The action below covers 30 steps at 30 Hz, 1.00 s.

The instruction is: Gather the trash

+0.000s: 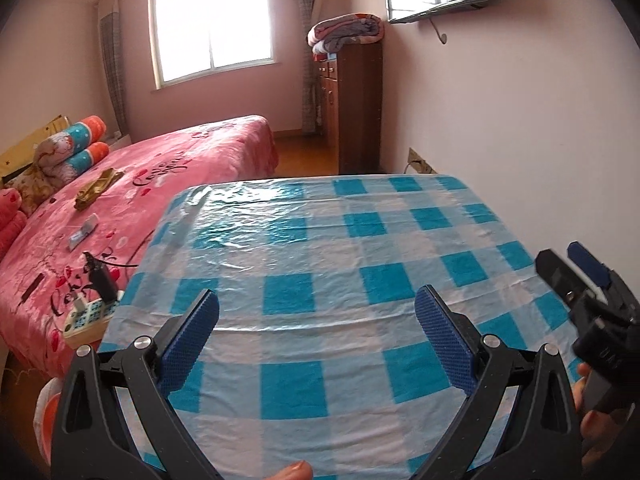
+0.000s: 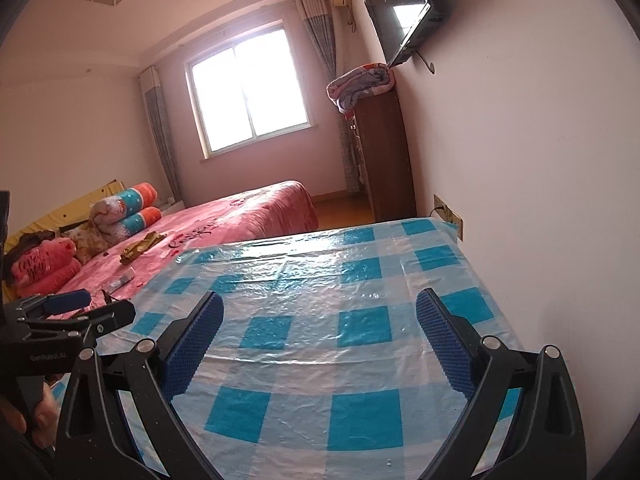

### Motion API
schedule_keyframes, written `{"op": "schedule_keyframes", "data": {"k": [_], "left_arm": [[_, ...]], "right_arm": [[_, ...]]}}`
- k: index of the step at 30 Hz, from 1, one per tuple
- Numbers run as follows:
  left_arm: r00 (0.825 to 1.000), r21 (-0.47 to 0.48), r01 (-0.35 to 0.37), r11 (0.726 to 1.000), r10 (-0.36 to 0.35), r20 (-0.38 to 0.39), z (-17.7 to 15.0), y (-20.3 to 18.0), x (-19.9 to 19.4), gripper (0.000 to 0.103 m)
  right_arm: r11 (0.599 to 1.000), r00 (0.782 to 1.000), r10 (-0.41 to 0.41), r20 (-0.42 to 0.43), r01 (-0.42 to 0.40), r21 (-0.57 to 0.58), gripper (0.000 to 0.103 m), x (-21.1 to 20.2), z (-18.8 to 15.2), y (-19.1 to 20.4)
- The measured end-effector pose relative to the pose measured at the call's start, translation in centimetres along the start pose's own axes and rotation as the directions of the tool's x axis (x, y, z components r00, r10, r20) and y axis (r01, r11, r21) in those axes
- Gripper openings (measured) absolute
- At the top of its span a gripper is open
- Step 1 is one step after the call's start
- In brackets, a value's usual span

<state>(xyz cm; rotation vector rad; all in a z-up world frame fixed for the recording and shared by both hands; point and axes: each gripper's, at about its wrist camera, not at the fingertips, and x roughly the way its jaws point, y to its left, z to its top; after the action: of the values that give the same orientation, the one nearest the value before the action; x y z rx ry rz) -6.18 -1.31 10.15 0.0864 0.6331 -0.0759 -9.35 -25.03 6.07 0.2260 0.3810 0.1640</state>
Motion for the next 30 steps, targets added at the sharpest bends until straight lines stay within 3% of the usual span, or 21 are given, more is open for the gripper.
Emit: {"op": "schedule_keyframes", "data": {"k": [6,11,19,30], "left_arm": [[1.000,0.029,0.006,1.000,-0.006,0.006,0.2,-1.3,0.1,0.099],[1.000,0.000,0.021,1.000,-0.021,0.002,0.4,-1.2,0.2,0.099],[0.997,0.039,-0.077,0.996,0.076,0.022,0.4,-1.7,0.2,0.099],[0.997,0.043,-0.076,0.996,0.075,0.024,0.3,-2.0,0.3,0.099]], "right_arm": [[1.000,1.000,-0.007,-0.017,0.007,-0.008,0.096,0.3,-0.2,-0.4],[1.000,1.000,-0.007,-0.027,0.006,-0.005,0.096,0.6,-0.3,-0.7],[1.000,0.999,0.006,-0.037,-0.006,-0.003,0.096,0.8,-0.4,-0.9],[1.000,0.999,0.019,-0.044,-0.019,0.000,0.096,0.9,-0.5,-0.8]]}}
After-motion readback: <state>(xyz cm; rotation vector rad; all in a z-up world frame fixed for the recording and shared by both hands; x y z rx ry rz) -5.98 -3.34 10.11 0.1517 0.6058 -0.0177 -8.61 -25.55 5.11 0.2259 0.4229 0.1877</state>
